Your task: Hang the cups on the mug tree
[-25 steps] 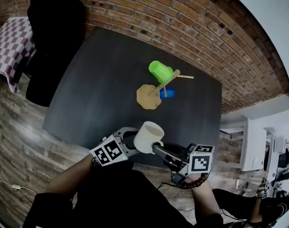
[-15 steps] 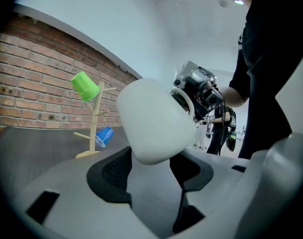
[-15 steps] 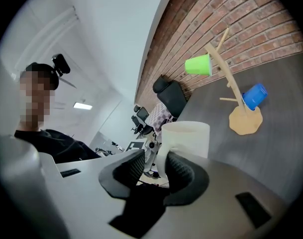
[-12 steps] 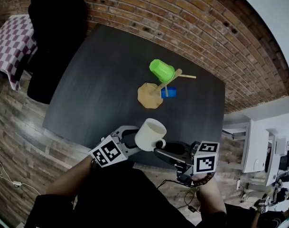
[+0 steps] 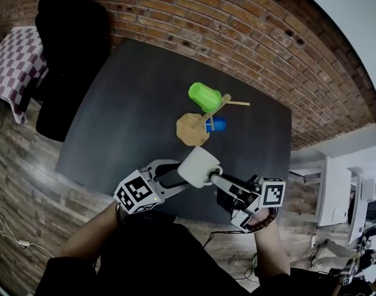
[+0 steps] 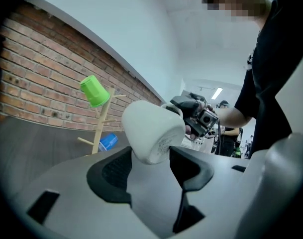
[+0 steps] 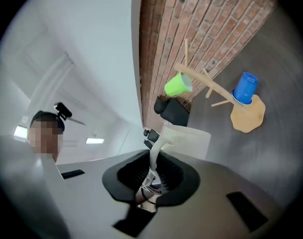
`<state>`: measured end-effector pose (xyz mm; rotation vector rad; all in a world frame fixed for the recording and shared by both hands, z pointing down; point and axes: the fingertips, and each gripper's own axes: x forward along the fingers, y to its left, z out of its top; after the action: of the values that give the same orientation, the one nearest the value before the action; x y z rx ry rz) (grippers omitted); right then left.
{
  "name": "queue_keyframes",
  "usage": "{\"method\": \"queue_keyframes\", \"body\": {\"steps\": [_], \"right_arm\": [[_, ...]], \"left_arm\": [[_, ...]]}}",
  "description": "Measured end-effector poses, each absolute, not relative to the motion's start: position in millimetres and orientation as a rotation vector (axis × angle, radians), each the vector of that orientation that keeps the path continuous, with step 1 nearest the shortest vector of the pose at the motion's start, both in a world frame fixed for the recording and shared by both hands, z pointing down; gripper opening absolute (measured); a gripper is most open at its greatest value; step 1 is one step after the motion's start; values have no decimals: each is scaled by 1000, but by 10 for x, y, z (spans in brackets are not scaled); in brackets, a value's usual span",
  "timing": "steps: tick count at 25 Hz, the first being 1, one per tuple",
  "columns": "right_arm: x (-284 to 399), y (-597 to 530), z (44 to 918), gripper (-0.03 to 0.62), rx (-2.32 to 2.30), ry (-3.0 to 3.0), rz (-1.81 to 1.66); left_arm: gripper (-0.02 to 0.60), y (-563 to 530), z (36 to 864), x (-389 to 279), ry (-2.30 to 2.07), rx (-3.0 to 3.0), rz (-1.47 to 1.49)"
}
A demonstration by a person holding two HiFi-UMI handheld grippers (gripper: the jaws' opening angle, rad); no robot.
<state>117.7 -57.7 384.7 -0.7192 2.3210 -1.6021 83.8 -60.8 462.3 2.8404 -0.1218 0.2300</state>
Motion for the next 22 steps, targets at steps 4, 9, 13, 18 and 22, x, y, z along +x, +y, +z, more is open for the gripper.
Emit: {"method": "queue_keyframes", "body": {"steps": [4, 9, 13, 18, 22], "right_arm": [[1260, -752, 3791, 60, -637, 2155, -1540], [1340, -978, 3881, 49, -624, 2024, -1491], [1342, -1139, 4017, 37, -640, 1933, -1457], [1228, -1404, 4313, 35, -672, 1815, -1488], [1113, -1644, 4470, 35, -675, 1709, -1460]], "left_arm": [[245, -735, 4552, 813, -156, 2819, 208], [247, -911, 4527, 836, -201, 2782, 182], [247, -1034, 4665, 811, -222, 2689, 170], [247, -1260, 4923, 624, -262, 2486, 67], [245, -1545, 5066, 446, -307, 2376, -5]]}}
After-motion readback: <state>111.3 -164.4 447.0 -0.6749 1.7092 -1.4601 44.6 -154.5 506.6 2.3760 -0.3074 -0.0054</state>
